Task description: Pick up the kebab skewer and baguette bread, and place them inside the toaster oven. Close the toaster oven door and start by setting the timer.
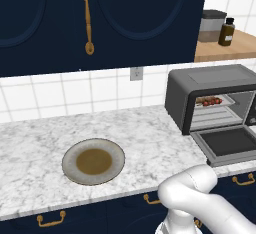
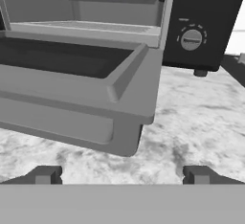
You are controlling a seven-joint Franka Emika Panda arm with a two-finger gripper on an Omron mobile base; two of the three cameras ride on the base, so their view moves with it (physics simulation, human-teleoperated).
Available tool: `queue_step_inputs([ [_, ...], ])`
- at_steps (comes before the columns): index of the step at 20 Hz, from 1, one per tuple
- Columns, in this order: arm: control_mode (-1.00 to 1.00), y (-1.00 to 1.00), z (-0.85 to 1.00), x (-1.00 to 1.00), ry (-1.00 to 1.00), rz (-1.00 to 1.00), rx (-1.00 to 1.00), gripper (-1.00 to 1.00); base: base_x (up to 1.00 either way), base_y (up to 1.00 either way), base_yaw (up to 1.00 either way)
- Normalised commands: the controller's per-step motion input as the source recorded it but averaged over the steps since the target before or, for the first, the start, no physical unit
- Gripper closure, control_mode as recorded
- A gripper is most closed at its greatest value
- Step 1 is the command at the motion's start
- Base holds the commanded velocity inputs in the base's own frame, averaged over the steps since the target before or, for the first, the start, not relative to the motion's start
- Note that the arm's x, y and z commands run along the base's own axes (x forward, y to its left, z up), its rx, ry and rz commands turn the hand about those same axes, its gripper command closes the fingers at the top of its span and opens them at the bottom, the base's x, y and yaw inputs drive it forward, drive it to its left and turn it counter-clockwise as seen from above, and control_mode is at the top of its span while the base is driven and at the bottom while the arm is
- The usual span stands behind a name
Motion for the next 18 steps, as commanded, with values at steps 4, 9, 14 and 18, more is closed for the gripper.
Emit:
queue_step_inputs([
  [4, -1.0, 0.0, 0.0, 0.26, 0.0, 0.0, 0.0, -1.0, 0.0, 0.0, 0.0],
  [9, -1.0, -0.05, -0.1, 0.08, 0.0, 0.0, 0.0, -1.0, 0.0, 0.0, 0.0],
  [14, -1.0, -0.02, -0.36, 0.0, 0.0, 0.0, 0.0, -1.0, 0.0, 0.0, 0.0],
  [18, -1.0, 0.0, -0.14, 0.03, 0.0, 0.0, 0.0, -1.0, 0.0, 0.0, 0.0],
])
